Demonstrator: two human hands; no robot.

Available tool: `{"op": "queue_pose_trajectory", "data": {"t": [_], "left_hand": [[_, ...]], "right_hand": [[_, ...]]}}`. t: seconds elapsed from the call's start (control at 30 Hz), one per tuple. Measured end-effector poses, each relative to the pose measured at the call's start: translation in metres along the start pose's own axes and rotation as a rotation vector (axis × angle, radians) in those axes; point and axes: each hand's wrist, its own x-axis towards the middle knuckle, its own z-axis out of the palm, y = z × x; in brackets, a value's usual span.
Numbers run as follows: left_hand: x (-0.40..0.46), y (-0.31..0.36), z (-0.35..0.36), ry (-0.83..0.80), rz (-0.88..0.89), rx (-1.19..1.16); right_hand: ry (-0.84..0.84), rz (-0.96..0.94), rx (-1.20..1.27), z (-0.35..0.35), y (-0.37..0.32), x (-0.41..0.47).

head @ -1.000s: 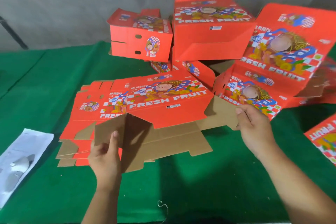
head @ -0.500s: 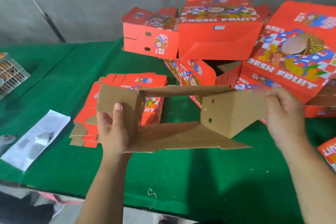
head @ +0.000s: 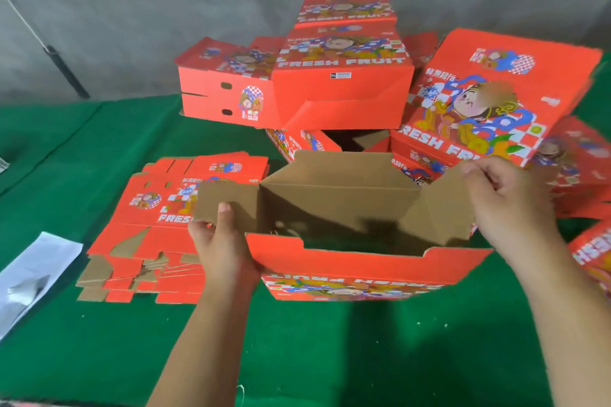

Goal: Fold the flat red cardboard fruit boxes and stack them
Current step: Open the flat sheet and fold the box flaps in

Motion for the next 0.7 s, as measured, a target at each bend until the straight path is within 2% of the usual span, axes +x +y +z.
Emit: {"op": "queue_pose_trajectory", "data": {"t": [0.07,0.13,0.23,0.3,0.4,0.5,0.6,0.7], "left_hand": [[-0.002,-0.008,0.005,0.065,-0.056,0.015],[-0.002,-0.017,0.006,0.121,-0.058,0.039],[0.003,-0.024,0.003,0.094,-0.01,0.002],[0.007,-0.027,0.004,0.082,0.019,0.029],[0.007,-0.03,0.01,0.097,0.089,0.032],[0.01,-0.032,0.013,0.075,0.15,0.025],[0.013,-0.035,0.009,0.004,0.337,0.075],[0.017,-0.04,0.002,-0.105,0.587,0.248]], "right_hand": [[0.007,0.015,0.022,0.002,0.001,0.003],[-0.059,0.018,0.123,0.01,0.012,0.002],[-0.211,0.082,0.281,0.031,0.029,-0.008],[-0.224,0.164,0.416,0.04,0.038,-0.015],[-0.155,0.162,0.413,0.041,0.045,-0.022],[-0.251,0.229,0.38,0.038,0.048,-0.027],[-0.319,0.286,0.387,0.04,0.057,-0.033],[-0.322,0.329,0.376,0.04,0.059,-0.032]]}}
